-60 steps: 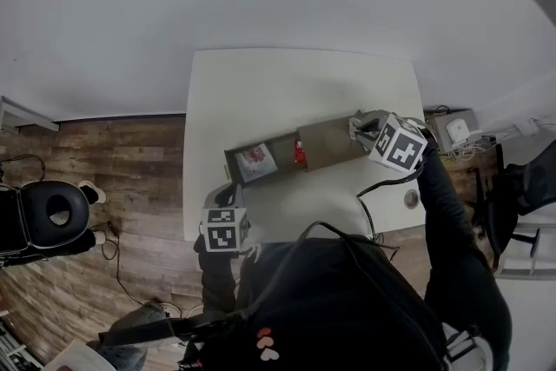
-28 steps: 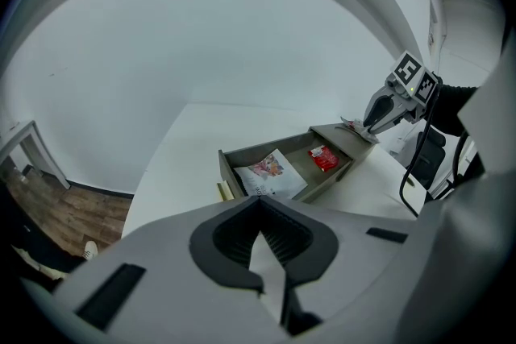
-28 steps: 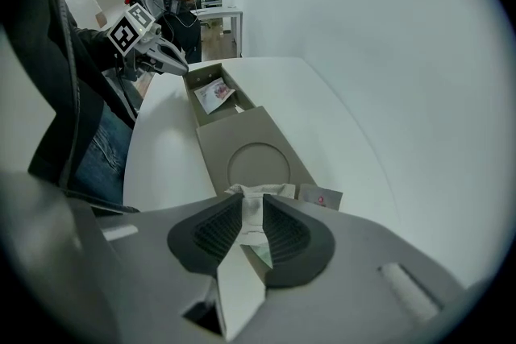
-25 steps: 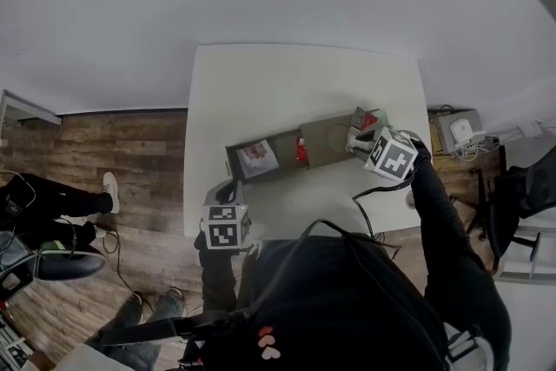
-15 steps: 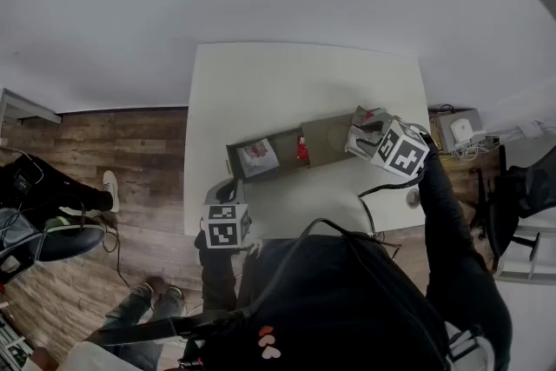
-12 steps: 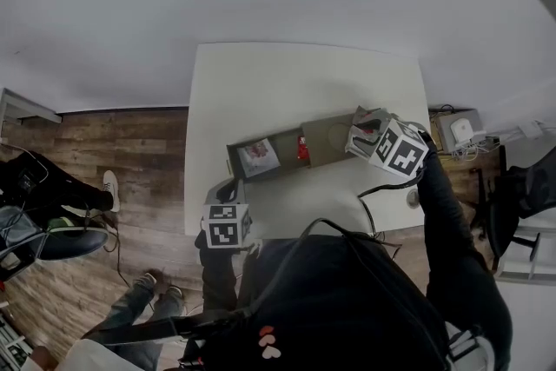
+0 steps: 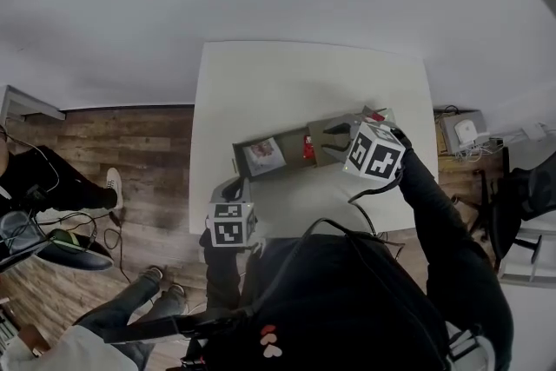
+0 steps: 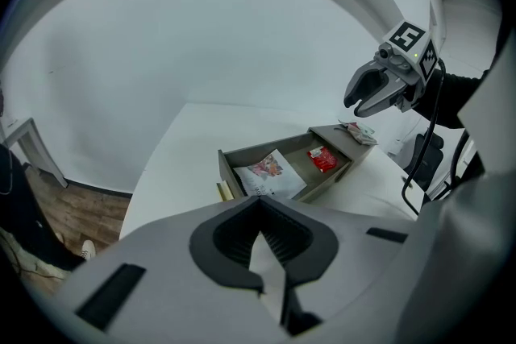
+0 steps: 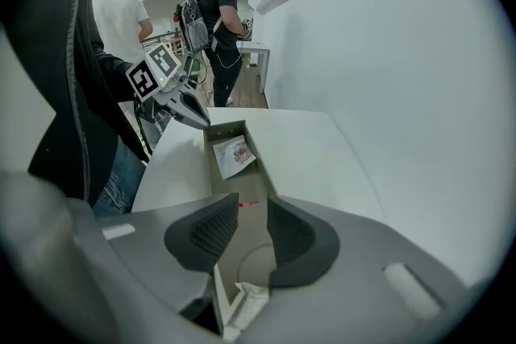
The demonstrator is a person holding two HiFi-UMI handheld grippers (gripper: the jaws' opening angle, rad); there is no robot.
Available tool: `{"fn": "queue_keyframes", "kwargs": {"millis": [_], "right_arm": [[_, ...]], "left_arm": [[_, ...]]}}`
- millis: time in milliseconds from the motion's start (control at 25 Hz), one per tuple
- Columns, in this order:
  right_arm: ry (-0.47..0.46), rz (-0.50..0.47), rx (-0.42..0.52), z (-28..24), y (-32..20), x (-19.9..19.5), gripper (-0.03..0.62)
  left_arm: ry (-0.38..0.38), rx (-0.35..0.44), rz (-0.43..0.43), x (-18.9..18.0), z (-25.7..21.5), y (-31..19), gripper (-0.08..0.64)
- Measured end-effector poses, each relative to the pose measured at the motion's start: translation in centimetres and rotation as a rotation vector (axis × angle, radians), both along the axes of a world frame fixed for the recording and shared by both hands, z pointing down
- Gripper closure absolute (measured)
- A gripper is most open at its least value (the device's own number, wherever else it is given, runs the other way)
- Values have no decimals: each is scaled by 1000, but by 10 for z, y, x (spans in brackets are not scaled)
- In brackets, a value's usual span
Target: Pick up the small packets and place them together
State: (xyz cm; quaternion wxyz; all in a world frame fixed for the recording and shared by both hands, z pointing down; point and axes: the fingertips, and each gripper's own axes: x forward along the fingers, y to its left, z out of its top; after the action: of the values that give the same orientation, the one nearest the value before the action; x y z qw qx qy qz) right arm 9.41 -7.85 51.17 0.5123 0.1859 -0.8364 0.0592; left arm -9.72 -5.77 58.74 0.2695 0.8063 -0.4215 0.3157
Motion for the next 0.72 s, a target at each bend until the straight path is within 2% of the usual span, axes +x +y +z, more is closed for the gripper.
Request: {"fn": "queue_keyframes", "kwargs": {"millis": [200,440,720], "right_arm": [[-46,-35,-28,9,-7,-35,483],[-40,-65,-75,26,-14,-70,483],[-26,-6,-208,51,-18,-99,486]], "left_arm": [[7,-3,-3,-1,1,1,560],[16,8,6,-4,2,-3,560],[18,13,10,-3,2,-2,560]]}}
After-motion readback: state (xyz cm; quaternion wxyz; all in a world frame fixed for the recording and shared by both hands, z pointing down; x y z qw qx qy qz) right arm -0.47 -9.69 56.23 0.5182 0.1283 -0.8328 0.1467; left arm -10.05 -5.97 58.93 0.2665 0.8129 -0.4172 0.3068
